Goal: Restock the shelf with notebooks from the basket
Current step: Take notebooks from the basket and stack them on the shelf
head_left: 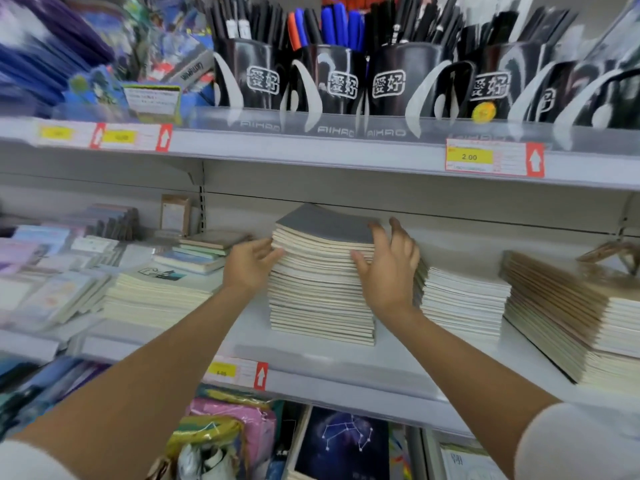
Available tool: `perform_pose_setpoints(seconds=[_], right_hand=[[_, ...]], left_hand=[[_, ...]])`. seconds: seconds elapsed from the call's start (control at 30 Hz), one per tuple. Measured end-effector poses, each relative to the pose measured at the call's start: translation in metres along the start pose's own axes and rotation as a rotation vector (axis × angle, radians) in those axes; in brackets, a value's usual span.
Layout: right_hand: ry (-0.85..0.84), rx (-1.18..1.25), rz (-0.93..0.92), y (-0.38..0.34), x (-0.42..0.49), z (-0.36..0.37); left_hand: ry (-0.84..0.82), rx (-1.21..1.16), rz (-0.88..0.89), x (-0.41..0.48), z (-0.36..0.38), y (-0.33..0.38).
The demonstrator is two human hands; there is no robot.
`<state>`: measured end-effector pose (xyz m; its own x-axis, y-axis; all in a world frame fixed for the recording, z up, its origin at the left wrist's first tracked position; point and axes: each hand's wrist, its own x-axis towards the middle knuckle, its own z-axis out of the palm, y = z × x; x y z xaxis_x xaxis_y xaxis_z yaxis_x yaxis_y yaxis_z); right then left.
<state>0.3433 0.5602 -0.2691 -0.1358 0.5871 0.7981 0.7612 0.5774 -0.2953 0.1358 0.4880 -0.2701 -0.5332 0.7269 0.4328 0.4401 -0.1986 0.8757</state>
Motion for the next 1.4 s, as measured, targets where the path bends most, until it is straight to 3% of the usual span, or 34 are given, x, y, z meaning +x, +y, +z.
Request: perform_pose_setpoints(seconds=[0.1, 0.23, 0.43, 0.63, 0.73, 0.9, 1.13, 1.4], right_hand=[[0.006, 0.144, -0.13, -0.028, -0.021, 0.002], [-0.123, 0.463, -0.127, -0.091, -0.07, 0.015], [-0.592, 0.644, -0.124, -0.184, -0.168, 0.041], [-1.003, 0.625, -0.135, -0.25, -0.269, 0.085], [-1.282, 0.638, -0.142, -0.27, -0.314, 0.1], [-1.627, 0.397, -0.342, -0.278, -0.382, 0.131], [-1.9, 0.174, -0.387, -0.267, -0.448, 0.178], [-2.074, 0.103, -0.174, -0.24, -0.508, 0.215]], left_hand=[[0.11, 0.121, -0.001, -0.027, -0.027, -0.014], [0.299, 0.216, -0.073, -0.065, -0.082, -0.042], [0.201, 0.508, -0.227, -0.151, -0.183, -0.089], [0.274, 0.542, -0.565, -0.249, -0.287, -0.15], [0.353, 0.499, -0.727, -0.295, -0.317, -0.181], [0.445, 0.396, -0.958, -0.374, -0.334, -0.244], [0.588, 0.012, -1.546, -0.51, -0.342, -0.332], [0.579, -0.156, -1.866, -0.592, -0.317, -0.378]])
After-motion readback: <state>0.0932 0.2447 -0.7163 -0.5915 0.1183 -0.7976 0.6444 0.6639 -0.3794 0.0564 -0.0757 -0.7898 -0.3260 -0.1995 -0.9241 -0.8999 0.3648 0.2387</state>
